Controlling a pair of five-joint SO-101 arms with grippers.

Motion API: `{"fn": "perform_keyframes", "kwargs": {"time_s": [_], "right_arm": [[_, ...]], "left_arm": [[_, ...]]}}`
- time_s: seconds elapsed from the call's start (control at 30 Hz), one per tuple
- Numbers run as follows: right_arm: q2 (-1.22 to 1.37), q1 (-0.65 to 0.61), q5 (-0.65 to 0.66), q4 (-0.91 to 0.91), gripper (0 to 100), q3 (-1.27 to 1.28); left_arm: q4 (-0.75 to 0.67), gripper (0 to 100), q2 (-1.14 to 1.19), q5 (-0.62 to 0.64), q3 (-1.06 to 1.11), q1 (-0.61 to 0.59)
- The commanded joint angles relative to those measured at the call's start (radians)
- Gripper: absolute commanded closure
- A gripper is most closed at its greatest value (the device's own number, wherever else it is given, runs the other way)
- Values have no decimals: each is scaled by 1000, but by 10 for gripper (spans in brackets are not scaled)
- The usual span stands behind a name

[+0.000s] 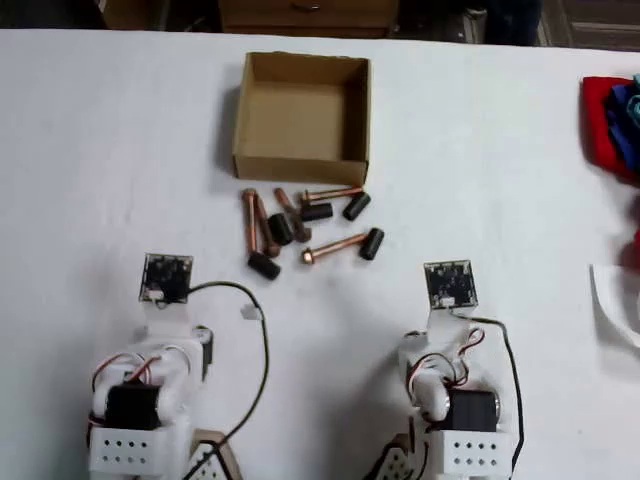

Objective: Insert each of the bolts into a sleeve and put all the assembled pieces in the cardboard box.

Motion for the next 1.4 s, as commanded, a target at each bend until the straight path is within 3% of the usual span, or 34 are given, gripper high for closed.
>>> {"fn": "perform_keyframes", "kwargs": {"time_s": [0.0,1.0,1.37], "right_arm": [[-5,8,6,-7,974,9],[-5,7,15,-15,971,9],[-5,12,15,-239,971,9]], "left_arm": [[-15,905,-25,-6,19,9],[-15,905,-25,-6,19,9],[-15,905,-25,-6,19,9]]}}
